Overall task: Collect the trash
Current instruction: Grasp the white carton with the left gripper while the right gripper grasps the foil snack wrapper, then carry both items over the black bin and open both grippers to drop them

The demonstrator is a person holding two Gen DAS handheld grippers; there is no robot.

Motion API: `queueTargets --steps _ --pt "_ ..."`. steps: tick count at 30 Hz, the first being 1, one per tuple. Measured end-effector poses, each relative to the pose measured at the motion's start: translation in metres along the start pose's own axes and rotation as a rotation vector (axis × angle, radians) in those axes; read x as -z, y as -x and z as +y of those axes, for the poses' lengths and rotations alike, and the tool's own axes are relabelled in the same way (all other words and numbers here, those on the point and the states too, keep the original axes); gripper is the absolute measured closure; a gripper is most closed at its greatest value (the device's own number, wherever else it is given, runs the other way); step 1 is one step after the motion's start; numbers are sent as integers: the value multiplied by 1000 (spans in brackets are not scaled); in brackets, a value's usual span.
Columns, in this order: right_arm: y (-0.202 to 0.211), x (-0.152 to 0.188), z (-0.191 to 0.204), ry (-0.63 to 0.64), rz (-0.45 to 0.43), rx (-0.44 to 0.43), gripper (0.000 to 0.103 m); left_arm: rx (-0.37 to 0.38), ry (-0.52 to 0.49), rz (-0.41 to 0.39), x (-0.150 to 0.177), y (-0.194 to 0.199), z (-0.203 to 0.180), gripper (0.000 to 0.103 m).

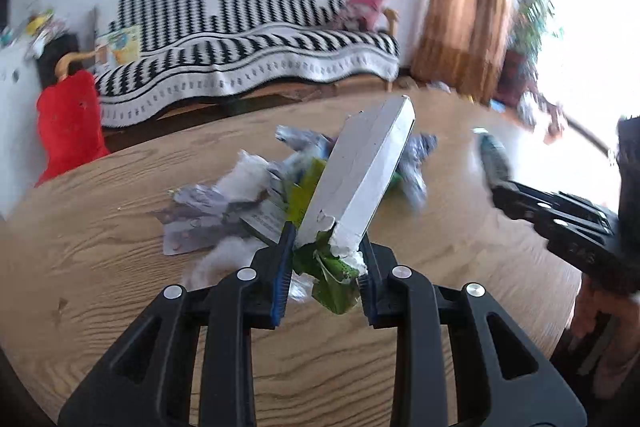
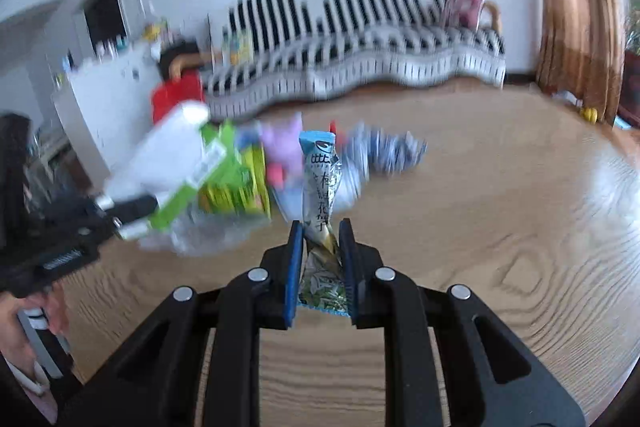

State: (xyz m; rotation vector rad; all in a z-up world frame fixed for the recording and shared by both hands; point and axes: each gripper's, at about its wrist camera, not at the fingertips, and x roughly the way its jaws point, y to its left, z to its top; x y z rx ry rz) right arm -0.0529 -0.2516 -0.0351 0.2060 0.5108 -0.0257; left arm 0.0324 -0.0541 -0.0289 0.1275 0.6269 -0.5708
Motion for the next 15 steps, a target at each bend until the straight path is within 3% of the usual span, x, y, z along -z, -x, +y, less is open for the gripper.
queueTargets --steps 2,6,15 --pt "3 -1 1 9 -16 7 84 -3 47 -36 -3 8 10 75" --pt "-10 4 0 6 52 -5 84 -47 110 -71 -3 18 28 75" --pt "-19 6 -3 9 92 6 84 -69 193 -24 11 15 61 75"
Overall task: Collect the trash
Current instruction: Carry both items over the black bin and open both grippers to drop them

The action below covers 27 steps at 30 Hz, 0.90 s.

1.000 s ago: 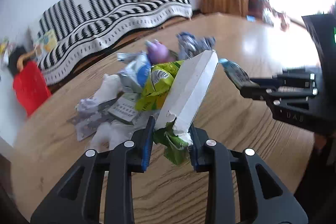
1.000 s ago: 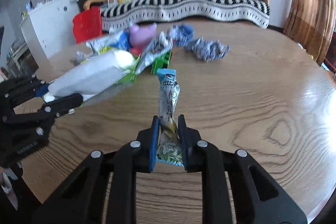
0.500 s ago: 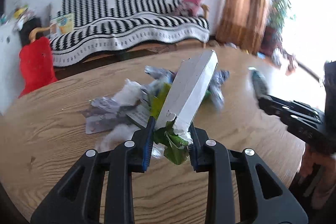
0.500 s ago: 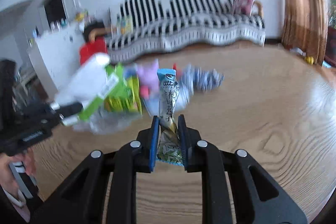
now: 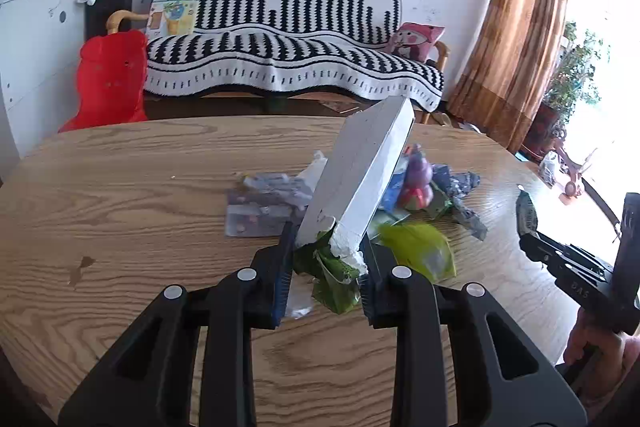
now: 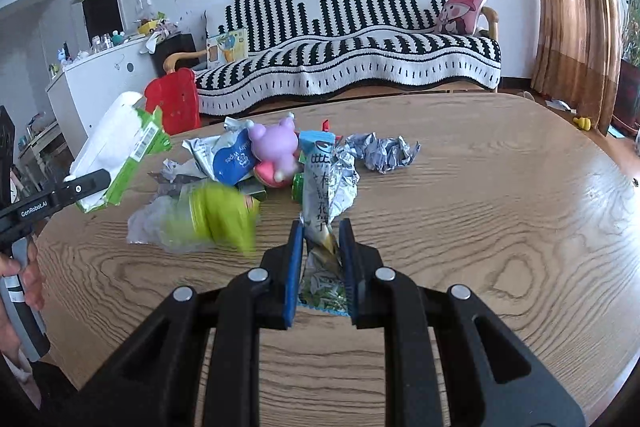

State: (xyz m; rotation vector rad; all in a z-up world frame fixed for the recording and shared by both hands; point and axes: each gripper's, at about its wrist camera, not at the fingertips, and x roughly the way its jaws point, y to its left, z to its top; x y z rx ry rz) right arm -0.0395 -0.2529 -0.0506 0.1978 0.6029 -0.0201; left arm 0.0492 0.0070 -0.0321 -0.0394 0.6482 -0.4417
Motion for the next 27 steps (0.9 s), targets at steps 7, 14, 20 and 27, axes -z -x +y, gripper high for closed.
queueTargets --steps 7,14,20,27 --pt "-6 0 5 13 25 -6 84 -15 9 7 1 0 6 75" --pt "17 -6 -7 -55 -78 1 84 93 43 -11 -4 15 -18 75" --pt "100 2 -76 -277 -195 46 84 269 -14 -50 0 44 -102 75" --pt "214 66 -202 -443 -178 207 84 578 -248 115 39 57 -294 75"
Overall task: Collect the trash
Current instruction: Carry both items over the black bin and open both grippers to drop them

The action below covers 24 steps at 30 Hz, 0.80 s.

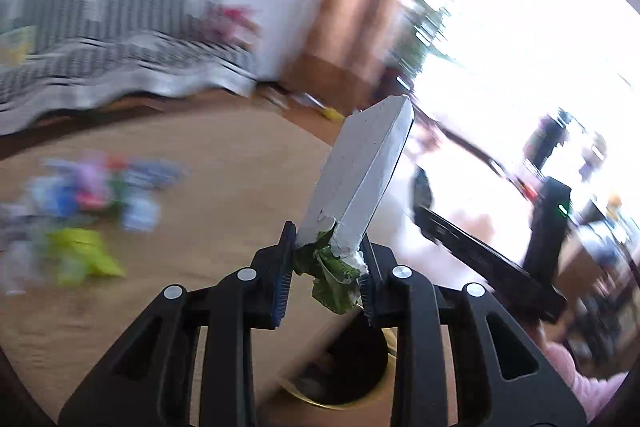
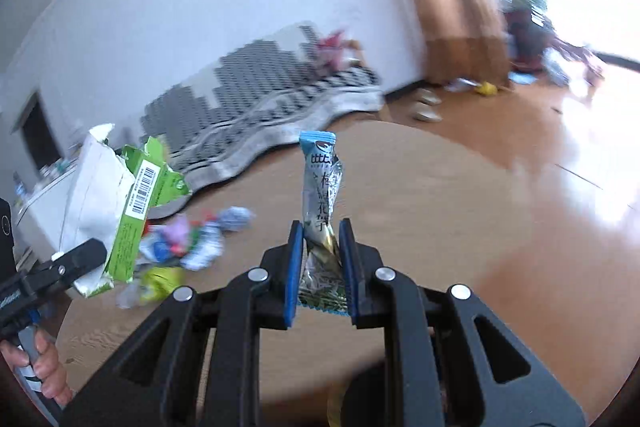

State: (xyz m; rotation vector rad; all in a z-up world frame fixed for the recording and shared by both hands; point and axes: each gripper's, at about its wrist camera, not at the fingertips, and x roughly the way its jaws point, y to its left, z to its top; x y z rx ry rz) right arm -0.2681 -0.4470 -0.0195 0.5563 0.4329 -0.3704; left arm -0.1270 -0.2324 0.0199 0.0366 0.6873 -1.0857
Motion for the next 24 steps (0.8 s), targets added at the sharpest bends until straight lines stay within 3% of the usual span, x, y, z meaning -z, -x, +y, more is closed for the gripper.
queueTargets --steps 3,6,9,12,16,24 --pt "0 15 -68 -109 138 48 84 79 -53 160 24 -58 -49 75" --pt "-20 51 -122 -252 283 31 84 141 -5 384 66 -127 -68 75" --pt "-44 85 -148 -363 386 -12 84 107 11 529 108 -169 -70 75" --pt "-69 111 -155 -396 469 -22 84 41 6 639 138 -190 -62 75" --pt "-85 125 -148 -402 505 -41 84 -32 -72 644 142 -197 -64 75" --pt "-101 138 -139 -387 552 -51 84 -45 9 670 146 -204 -46 75"
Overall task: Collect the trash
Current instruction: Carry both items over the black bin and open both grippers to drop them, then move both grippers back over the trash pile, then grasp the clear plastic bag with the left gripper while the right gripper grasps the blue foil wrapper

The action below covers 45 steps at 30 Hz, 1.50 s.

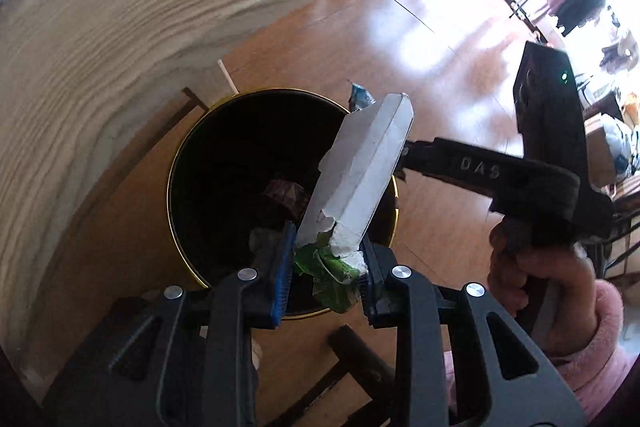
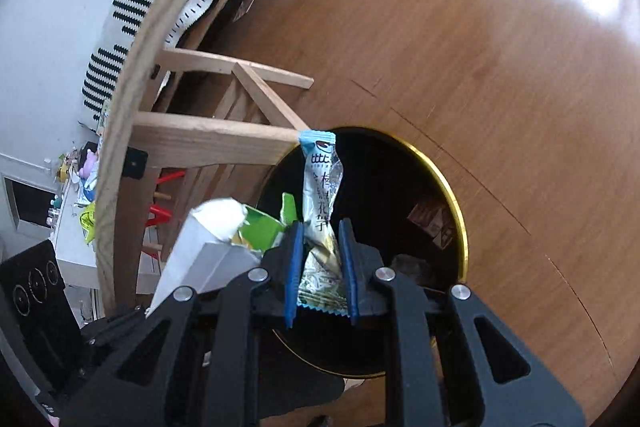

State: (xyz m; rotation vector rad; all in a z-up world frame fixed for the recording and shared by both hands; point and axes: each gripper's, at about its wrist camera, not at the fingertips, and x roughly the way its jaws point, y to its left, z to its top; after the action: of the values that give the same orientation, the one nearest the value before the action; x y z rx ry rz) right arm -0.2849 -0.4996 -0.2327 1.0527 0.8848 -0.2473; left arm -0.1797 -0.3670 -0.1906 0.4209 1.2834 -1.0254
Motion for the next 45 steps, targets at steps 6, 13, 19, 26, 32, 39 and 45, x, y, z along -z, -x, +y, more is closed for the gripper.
queueTargets --steps 6,13,19,26,32,39,45 --pt "8 -12 -9 -51 -17 6 19 -23 -7 -3 -4 -3 0 6" --pt "54 -22 -23 -73 -202 127 7 -84 -4 -212 -6 34 5 6" --pt "56 -14 27 262 -255 270 7 -53 13 -505 -5 118 9 7" --pt "85 -3 106 435 -431 165 7 -164 145 -718 19 232 78 6" --pt "78 7 212 621 -431 30 7 -544 460 -717 79 282 227 6" --pt "-12 6 359 803 -246 8 7 -580 625 -618 93 278 334 6" --pt "-87 7 417 867 -175 83 7 -522 596 -553 89 261 363 6"
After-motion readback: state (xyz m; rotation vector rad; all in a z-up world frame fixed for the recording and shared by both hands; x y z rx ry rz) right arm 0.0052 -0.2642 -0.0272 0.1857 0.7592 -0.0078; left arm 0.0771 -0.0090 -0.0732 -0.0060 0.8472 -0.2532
